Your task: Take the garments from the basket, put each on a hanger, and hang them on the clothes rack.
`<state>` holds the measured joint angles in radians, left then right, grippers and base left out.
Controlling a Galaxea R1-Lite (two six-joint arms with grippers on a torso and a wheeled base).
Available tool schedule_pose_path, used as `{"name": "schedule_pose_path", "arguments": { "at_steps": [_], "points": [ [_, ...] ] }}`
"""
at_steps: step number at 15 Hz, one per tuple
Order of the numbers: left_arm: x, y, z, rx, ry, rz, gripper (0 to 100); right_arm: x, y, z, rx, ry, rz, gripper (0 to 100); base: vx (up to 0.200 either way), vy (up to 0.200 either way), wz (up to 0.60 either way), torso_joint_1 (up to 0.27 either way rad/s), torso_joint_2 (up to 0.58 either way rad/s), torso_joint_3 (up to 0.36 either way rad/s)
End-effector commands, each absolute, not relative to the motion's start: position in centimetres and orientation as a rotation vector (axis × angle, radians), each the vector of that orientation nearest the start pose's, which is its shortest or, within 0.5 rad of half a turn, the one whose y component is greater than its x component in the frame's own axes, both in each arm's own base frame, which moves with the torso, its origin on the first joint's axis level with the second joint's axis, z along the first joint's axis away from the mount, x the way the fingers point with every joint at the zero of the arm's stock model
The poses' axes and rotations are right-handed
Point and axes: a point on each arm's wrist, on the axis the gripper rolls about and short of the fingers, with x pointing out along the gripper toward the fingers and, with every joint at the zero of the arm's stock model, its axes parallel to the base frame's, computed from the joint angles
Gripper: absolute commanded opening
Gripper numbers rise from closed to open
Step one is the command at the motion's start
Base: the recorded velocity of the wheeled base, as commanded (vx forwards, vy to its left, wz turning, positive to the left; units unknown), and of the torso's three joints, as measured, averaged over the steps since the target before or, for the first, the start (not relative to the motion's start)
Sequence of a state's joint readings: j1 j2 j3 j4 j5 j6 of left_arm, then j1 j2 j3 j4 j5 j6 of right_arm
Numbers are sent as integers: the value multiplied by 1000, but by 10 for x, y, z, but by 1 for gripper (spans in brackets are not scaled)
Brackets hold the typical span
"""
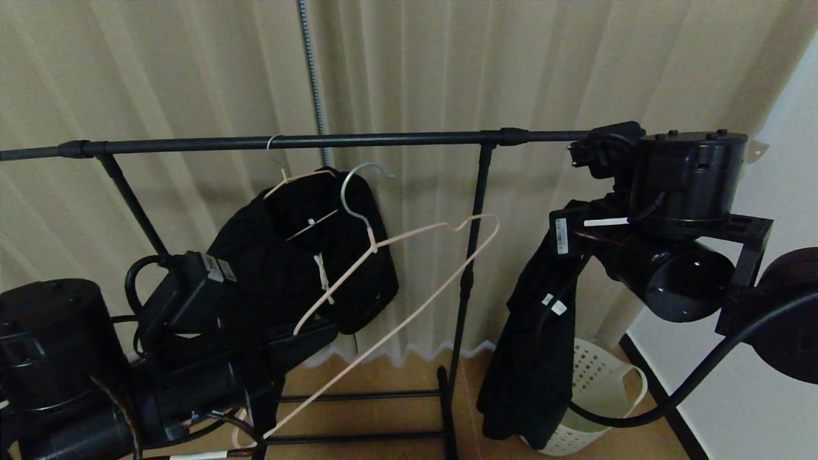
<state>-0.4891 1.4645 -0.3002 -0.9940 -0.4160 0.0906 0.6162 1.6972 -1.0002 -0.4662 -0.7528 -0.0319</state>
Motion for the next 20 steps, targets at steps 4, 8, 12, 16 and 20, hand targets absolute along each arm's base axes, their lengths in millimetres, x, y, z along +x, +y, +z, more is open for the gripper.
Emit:
{"name": "schedule_pose_path", "arguments": {
  "at_steps": [4, 8, 12, 16, 20],
  "points": [
    [148, -97, 146, 91, 133, -988, 0, 278, 166, 217, -170, 164, -163, 0, 0, 0, 0, 0, 0, 0],
    [147, -101, 146, 87, 137, -1011, 0, 278, 167, 217, -166, 159, -162, 0, 0, 0, 0, 0, 0, 0],
    [151, -108, 146, 86, 142, -1032, 0, 278, 168, 215, -167, 163, -167, 0, 0, 0, 0, 0, 0, 0],
    [163, -115, 145, 87, 158, -1032, 0, 275, 171, 215, -168, 163, -154, 0, 0, 0, 0, 0, 0, 0],
    [176, -124, 143, 87, 157, -1035, 0, 270, 176, 214, -174, 166, -131, 0, 0, 0, 0, 0, 0, 0]
  ]
}}
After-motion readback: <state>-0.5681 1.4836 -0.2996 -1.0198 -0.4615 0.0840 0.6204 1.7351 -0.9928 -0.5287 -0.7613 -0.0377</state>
